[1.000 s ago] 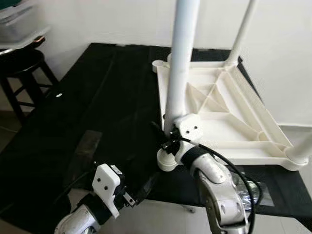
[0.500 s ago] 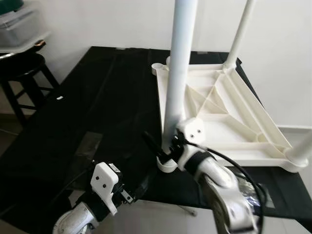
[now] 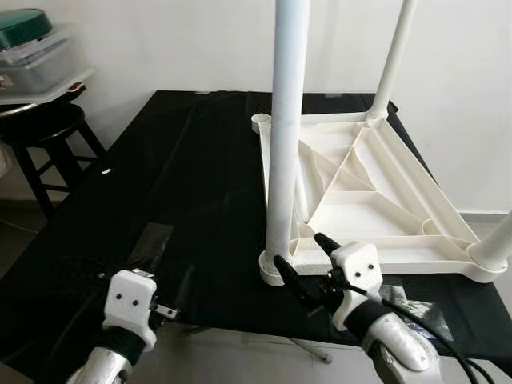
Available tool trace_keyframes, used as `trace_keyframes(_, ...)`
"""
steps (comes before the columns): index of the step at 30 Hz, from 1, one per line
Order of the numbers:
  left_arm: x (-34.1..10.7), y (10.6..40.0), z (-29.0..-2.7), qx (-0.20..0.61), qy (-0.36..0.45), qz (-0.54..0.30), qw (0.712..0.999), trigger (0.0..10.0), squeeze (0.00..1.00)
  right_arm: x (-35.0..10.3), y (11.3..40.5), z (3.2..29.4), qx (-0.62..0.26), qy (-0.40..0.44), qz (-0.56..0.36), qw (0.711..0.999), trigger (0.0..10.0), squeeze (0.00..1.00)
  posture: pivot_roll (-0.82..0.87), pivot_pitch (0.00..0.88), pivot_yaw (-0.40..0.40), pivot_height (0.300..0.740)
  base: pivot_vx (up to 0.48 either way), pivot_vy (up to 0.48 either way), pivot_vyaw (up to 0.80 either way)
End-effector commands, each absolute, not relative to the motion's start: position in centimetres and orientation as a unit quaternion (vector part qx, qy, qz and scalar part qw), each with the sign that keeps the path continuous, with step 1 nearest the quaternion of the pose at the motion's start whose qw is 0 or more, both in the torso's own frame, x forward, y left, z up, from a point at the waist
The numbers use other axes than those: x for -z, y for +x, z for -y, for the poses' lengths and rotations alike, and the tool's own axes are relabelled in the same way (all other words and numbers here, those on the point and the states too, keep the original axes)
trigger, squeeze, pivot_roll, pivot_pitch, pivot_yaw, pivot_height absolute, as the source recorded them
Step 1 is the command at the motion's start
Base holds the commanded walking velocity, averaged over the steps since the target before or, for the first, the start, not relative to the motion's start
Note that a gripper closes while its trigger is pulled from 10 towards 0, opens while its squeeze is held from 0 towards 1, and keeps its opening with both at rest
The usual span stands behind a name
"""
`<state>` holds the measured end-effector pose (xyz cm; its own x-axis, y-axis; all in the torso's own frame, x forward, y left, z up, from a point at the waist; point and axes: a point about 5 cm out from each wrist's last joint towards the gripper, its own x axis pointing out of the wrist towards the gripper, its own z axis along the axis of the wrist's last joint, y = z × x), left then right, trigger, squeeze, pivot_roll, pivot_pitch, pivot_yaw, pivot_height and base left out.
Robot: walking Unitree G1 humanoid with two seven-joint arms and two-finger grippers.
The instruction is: Building children table
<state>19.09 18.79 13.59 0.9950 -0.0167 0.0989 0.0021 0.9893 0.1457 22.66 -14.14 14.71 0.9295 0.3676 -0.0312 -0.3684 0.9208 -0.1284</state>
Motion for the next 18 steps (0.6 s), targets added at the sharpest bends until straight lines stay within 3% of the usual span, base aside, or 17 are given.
trace_keyframes(1, -13.0, 18.7, -19.6, -0.036, 0.077, 0.031, 0.996, 10.0, 0.0, -13.9, 22.5, 15.1, -0.154, -0.077, -0.022, 0.985, 10.0, 0.0, -0.04, 0.105, 0.0, 0.74, 0.0, 0.0, 0.0)
trace_keyframes(6, -12.5, 19.5, -19.8, -0.05, 0.07, 0.028, 0.996, 10.0, 0.0, -12.8, 23.0, 16.2, -0.115, -0.058, -0.049, 0.991, 10.0, 0.0, -0.04, 0.087, -0.013, 0.74, 0.0, 0.0, 0.0)
trace_keyframes(18, -12.2, 20.6, -19.0, -0.007, 0.043, 0.023, 0.999, 10.0, 0.0, -12.6, 23.3, 16.4, -0.113, -0.068, -0.053, 0.99, 10.0, 0.0, -0.07, 0.067, -0.017, 0.74, 0.0, 0.0, 0.0)
